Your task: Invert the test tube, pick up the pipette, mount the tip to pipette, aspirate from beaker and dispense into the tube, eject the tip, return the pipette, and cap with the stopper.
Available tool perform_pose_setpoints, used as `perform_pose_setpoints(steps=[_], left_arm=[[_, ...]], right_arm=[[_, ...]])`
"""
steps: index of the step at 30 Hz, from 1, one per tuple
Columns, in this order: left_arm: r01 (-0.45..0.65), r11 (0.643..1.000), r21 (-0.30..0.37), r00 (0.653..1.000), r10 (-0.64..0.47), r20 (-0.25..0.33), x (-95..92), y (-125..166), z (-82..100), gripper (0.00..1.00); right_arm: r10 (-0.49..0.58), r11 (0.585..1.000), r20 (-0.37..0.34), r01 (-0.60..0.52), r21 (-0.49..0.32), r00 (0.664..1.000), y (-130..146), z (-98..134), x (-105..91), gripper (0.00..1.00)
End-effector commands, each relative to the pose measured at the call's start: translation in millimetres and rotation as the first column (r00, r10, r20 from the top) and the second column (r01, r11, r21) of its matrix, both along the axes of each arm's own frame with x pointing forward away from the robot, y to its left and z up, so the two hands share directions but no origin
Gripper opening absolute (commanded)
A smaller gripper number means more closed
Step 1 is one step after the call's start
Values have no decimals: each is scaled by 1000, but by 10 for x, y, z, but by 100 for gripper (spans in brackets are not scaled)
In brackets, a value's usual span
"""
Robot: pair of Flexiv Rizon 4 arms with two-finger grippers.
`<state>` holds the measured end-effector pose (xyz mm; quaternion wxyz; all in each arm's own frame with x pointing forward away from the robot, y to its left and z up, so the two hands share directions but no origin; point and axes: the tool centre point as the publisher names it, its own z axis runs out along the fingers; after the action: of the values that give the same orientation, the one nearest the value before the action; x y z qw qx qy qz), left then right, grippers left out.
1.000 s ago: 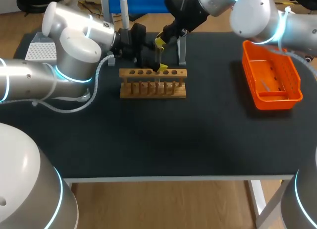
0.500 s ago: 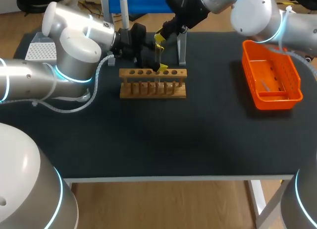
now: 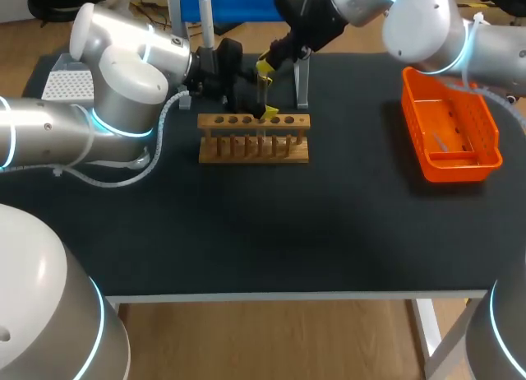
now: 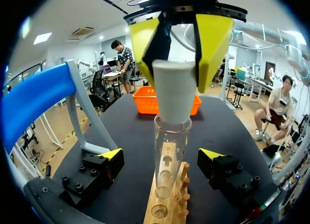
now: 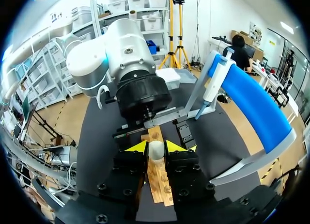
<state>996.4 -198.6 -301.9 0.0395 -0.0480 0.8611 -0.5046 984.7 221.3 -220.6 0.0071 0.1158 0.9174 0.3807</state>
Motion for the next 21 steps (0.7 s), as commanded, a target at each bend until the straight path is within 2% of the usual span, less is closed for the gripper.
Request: perform_pose_setpoints(steps=[1,21], left_arm=[[-1,1000,-3,1000,1,2,-2,0,-7,100],[-1,1000,-3,1000,1,2,-2,0,-7,100]], right_arm=[[1,1000,-3,-1,-3,1000,4,-34,4,0],[-1,1000,-19,1,-9,1000,-20,-138,-45,0]])
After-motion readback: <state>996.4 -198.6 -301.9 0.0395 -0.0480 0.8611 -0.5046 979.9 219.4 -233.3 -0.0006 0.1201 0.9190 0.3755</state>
